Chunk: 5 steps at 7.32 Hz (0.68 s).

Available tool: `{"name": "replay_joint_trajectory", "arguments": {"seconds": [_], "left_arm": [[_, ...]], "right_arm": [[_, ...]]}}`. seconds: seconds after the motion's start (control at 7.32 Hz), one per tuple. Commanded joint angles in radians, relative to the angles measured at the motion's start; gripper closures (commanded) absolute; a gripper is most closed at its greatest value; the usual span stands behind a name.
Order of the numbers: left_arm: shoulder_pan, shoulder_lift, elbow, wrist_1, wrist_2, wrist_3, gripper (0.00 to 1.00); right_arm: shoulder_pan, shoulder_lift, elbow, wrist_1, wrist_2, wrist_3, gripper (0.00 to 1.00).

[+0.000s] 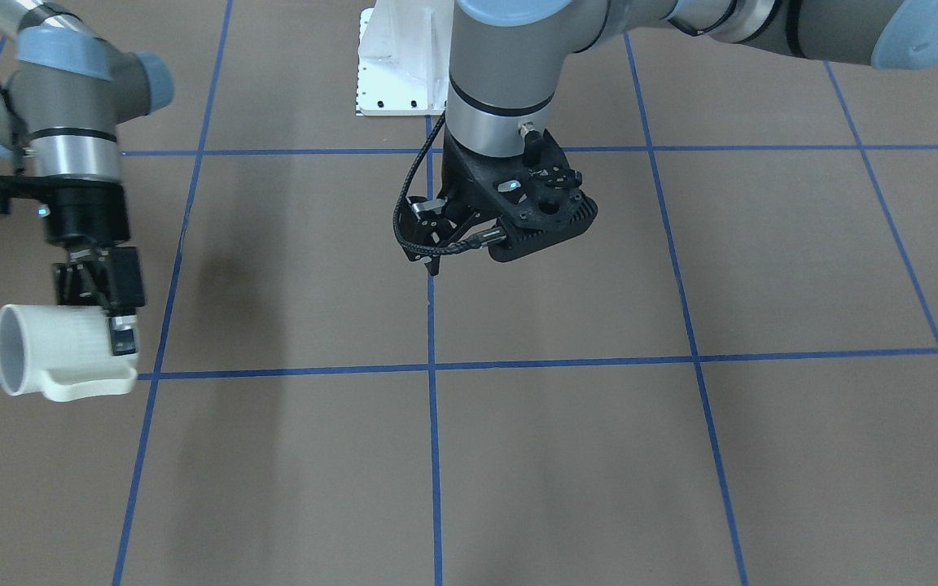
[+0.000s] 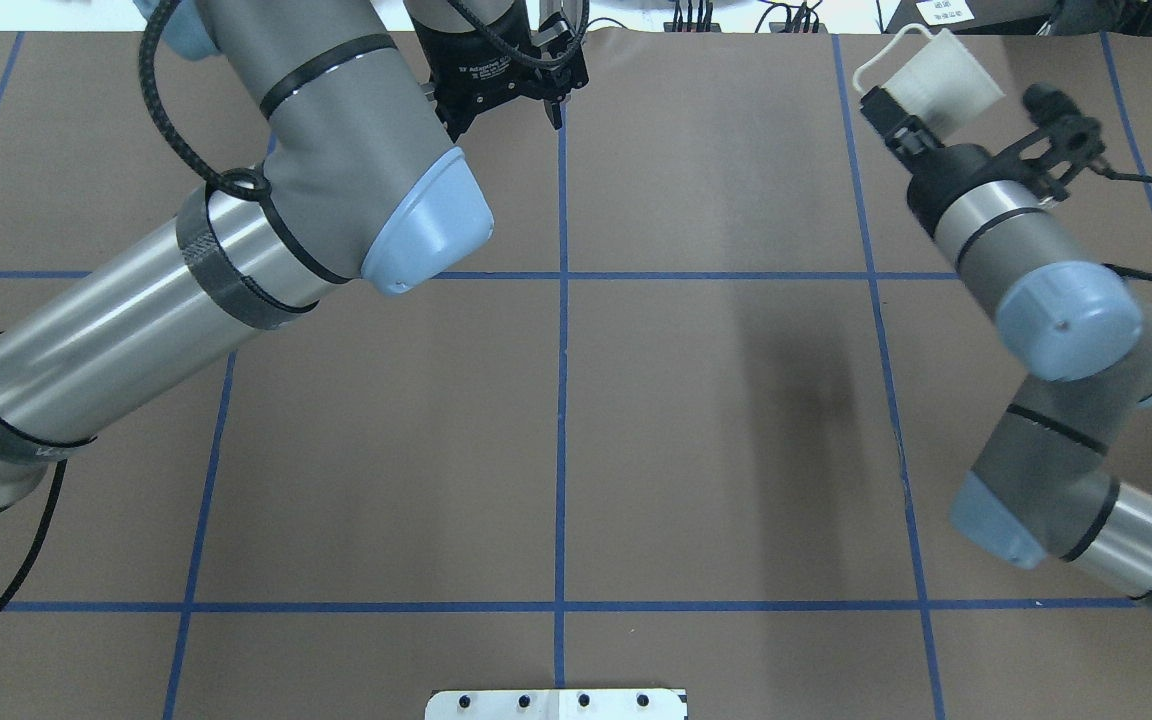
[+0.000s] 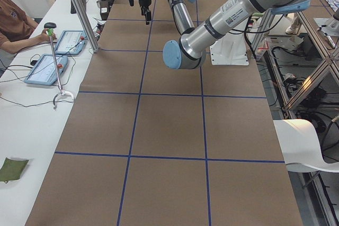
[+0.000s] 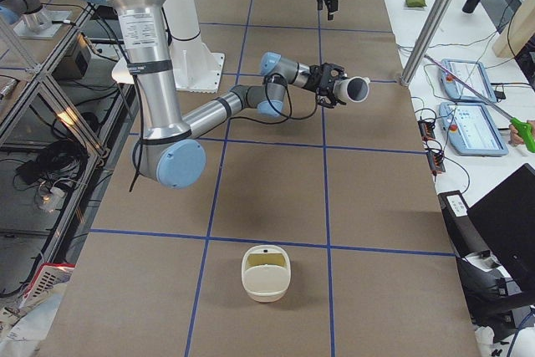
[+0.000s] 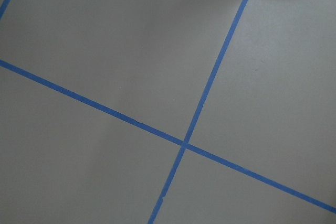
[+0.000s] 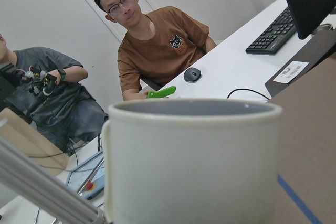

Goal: Left arm hands cup to right arm to dump lemon

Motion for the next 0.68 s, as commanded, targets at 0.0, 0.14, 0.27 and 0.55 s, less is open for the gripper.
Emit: {"name": "replay_joint_trajectory", "arguments": {"seconds": [0.0,0.14,0.27,0.55], "left_arm": [[0.004,0.039,0.012,-0.088,-0.009,-0.085,0.00],[0.007,0.028,0.012,-0.100,-0.006,-0.193,0.00],[0.004,0.001,0.012,-0.089,-0.007,-0.214,0.00],[0.011,-0.042,0.023,-0.048,-0.007,-0.216,0.00]], "right_arm": [[-0.218,0.167,-0.009,-0.277,-0.251,-0.067,0.77],[-0.288,0.210,-0.048,-0.323,-0.334,-0.083,0.76],[-0.330,0.284,-0.152,-0.359,-0.441,-0.094,0.74],[-0.363,0.391,-0.277,-0.440,-0.535,-0.105,0.72]]}}
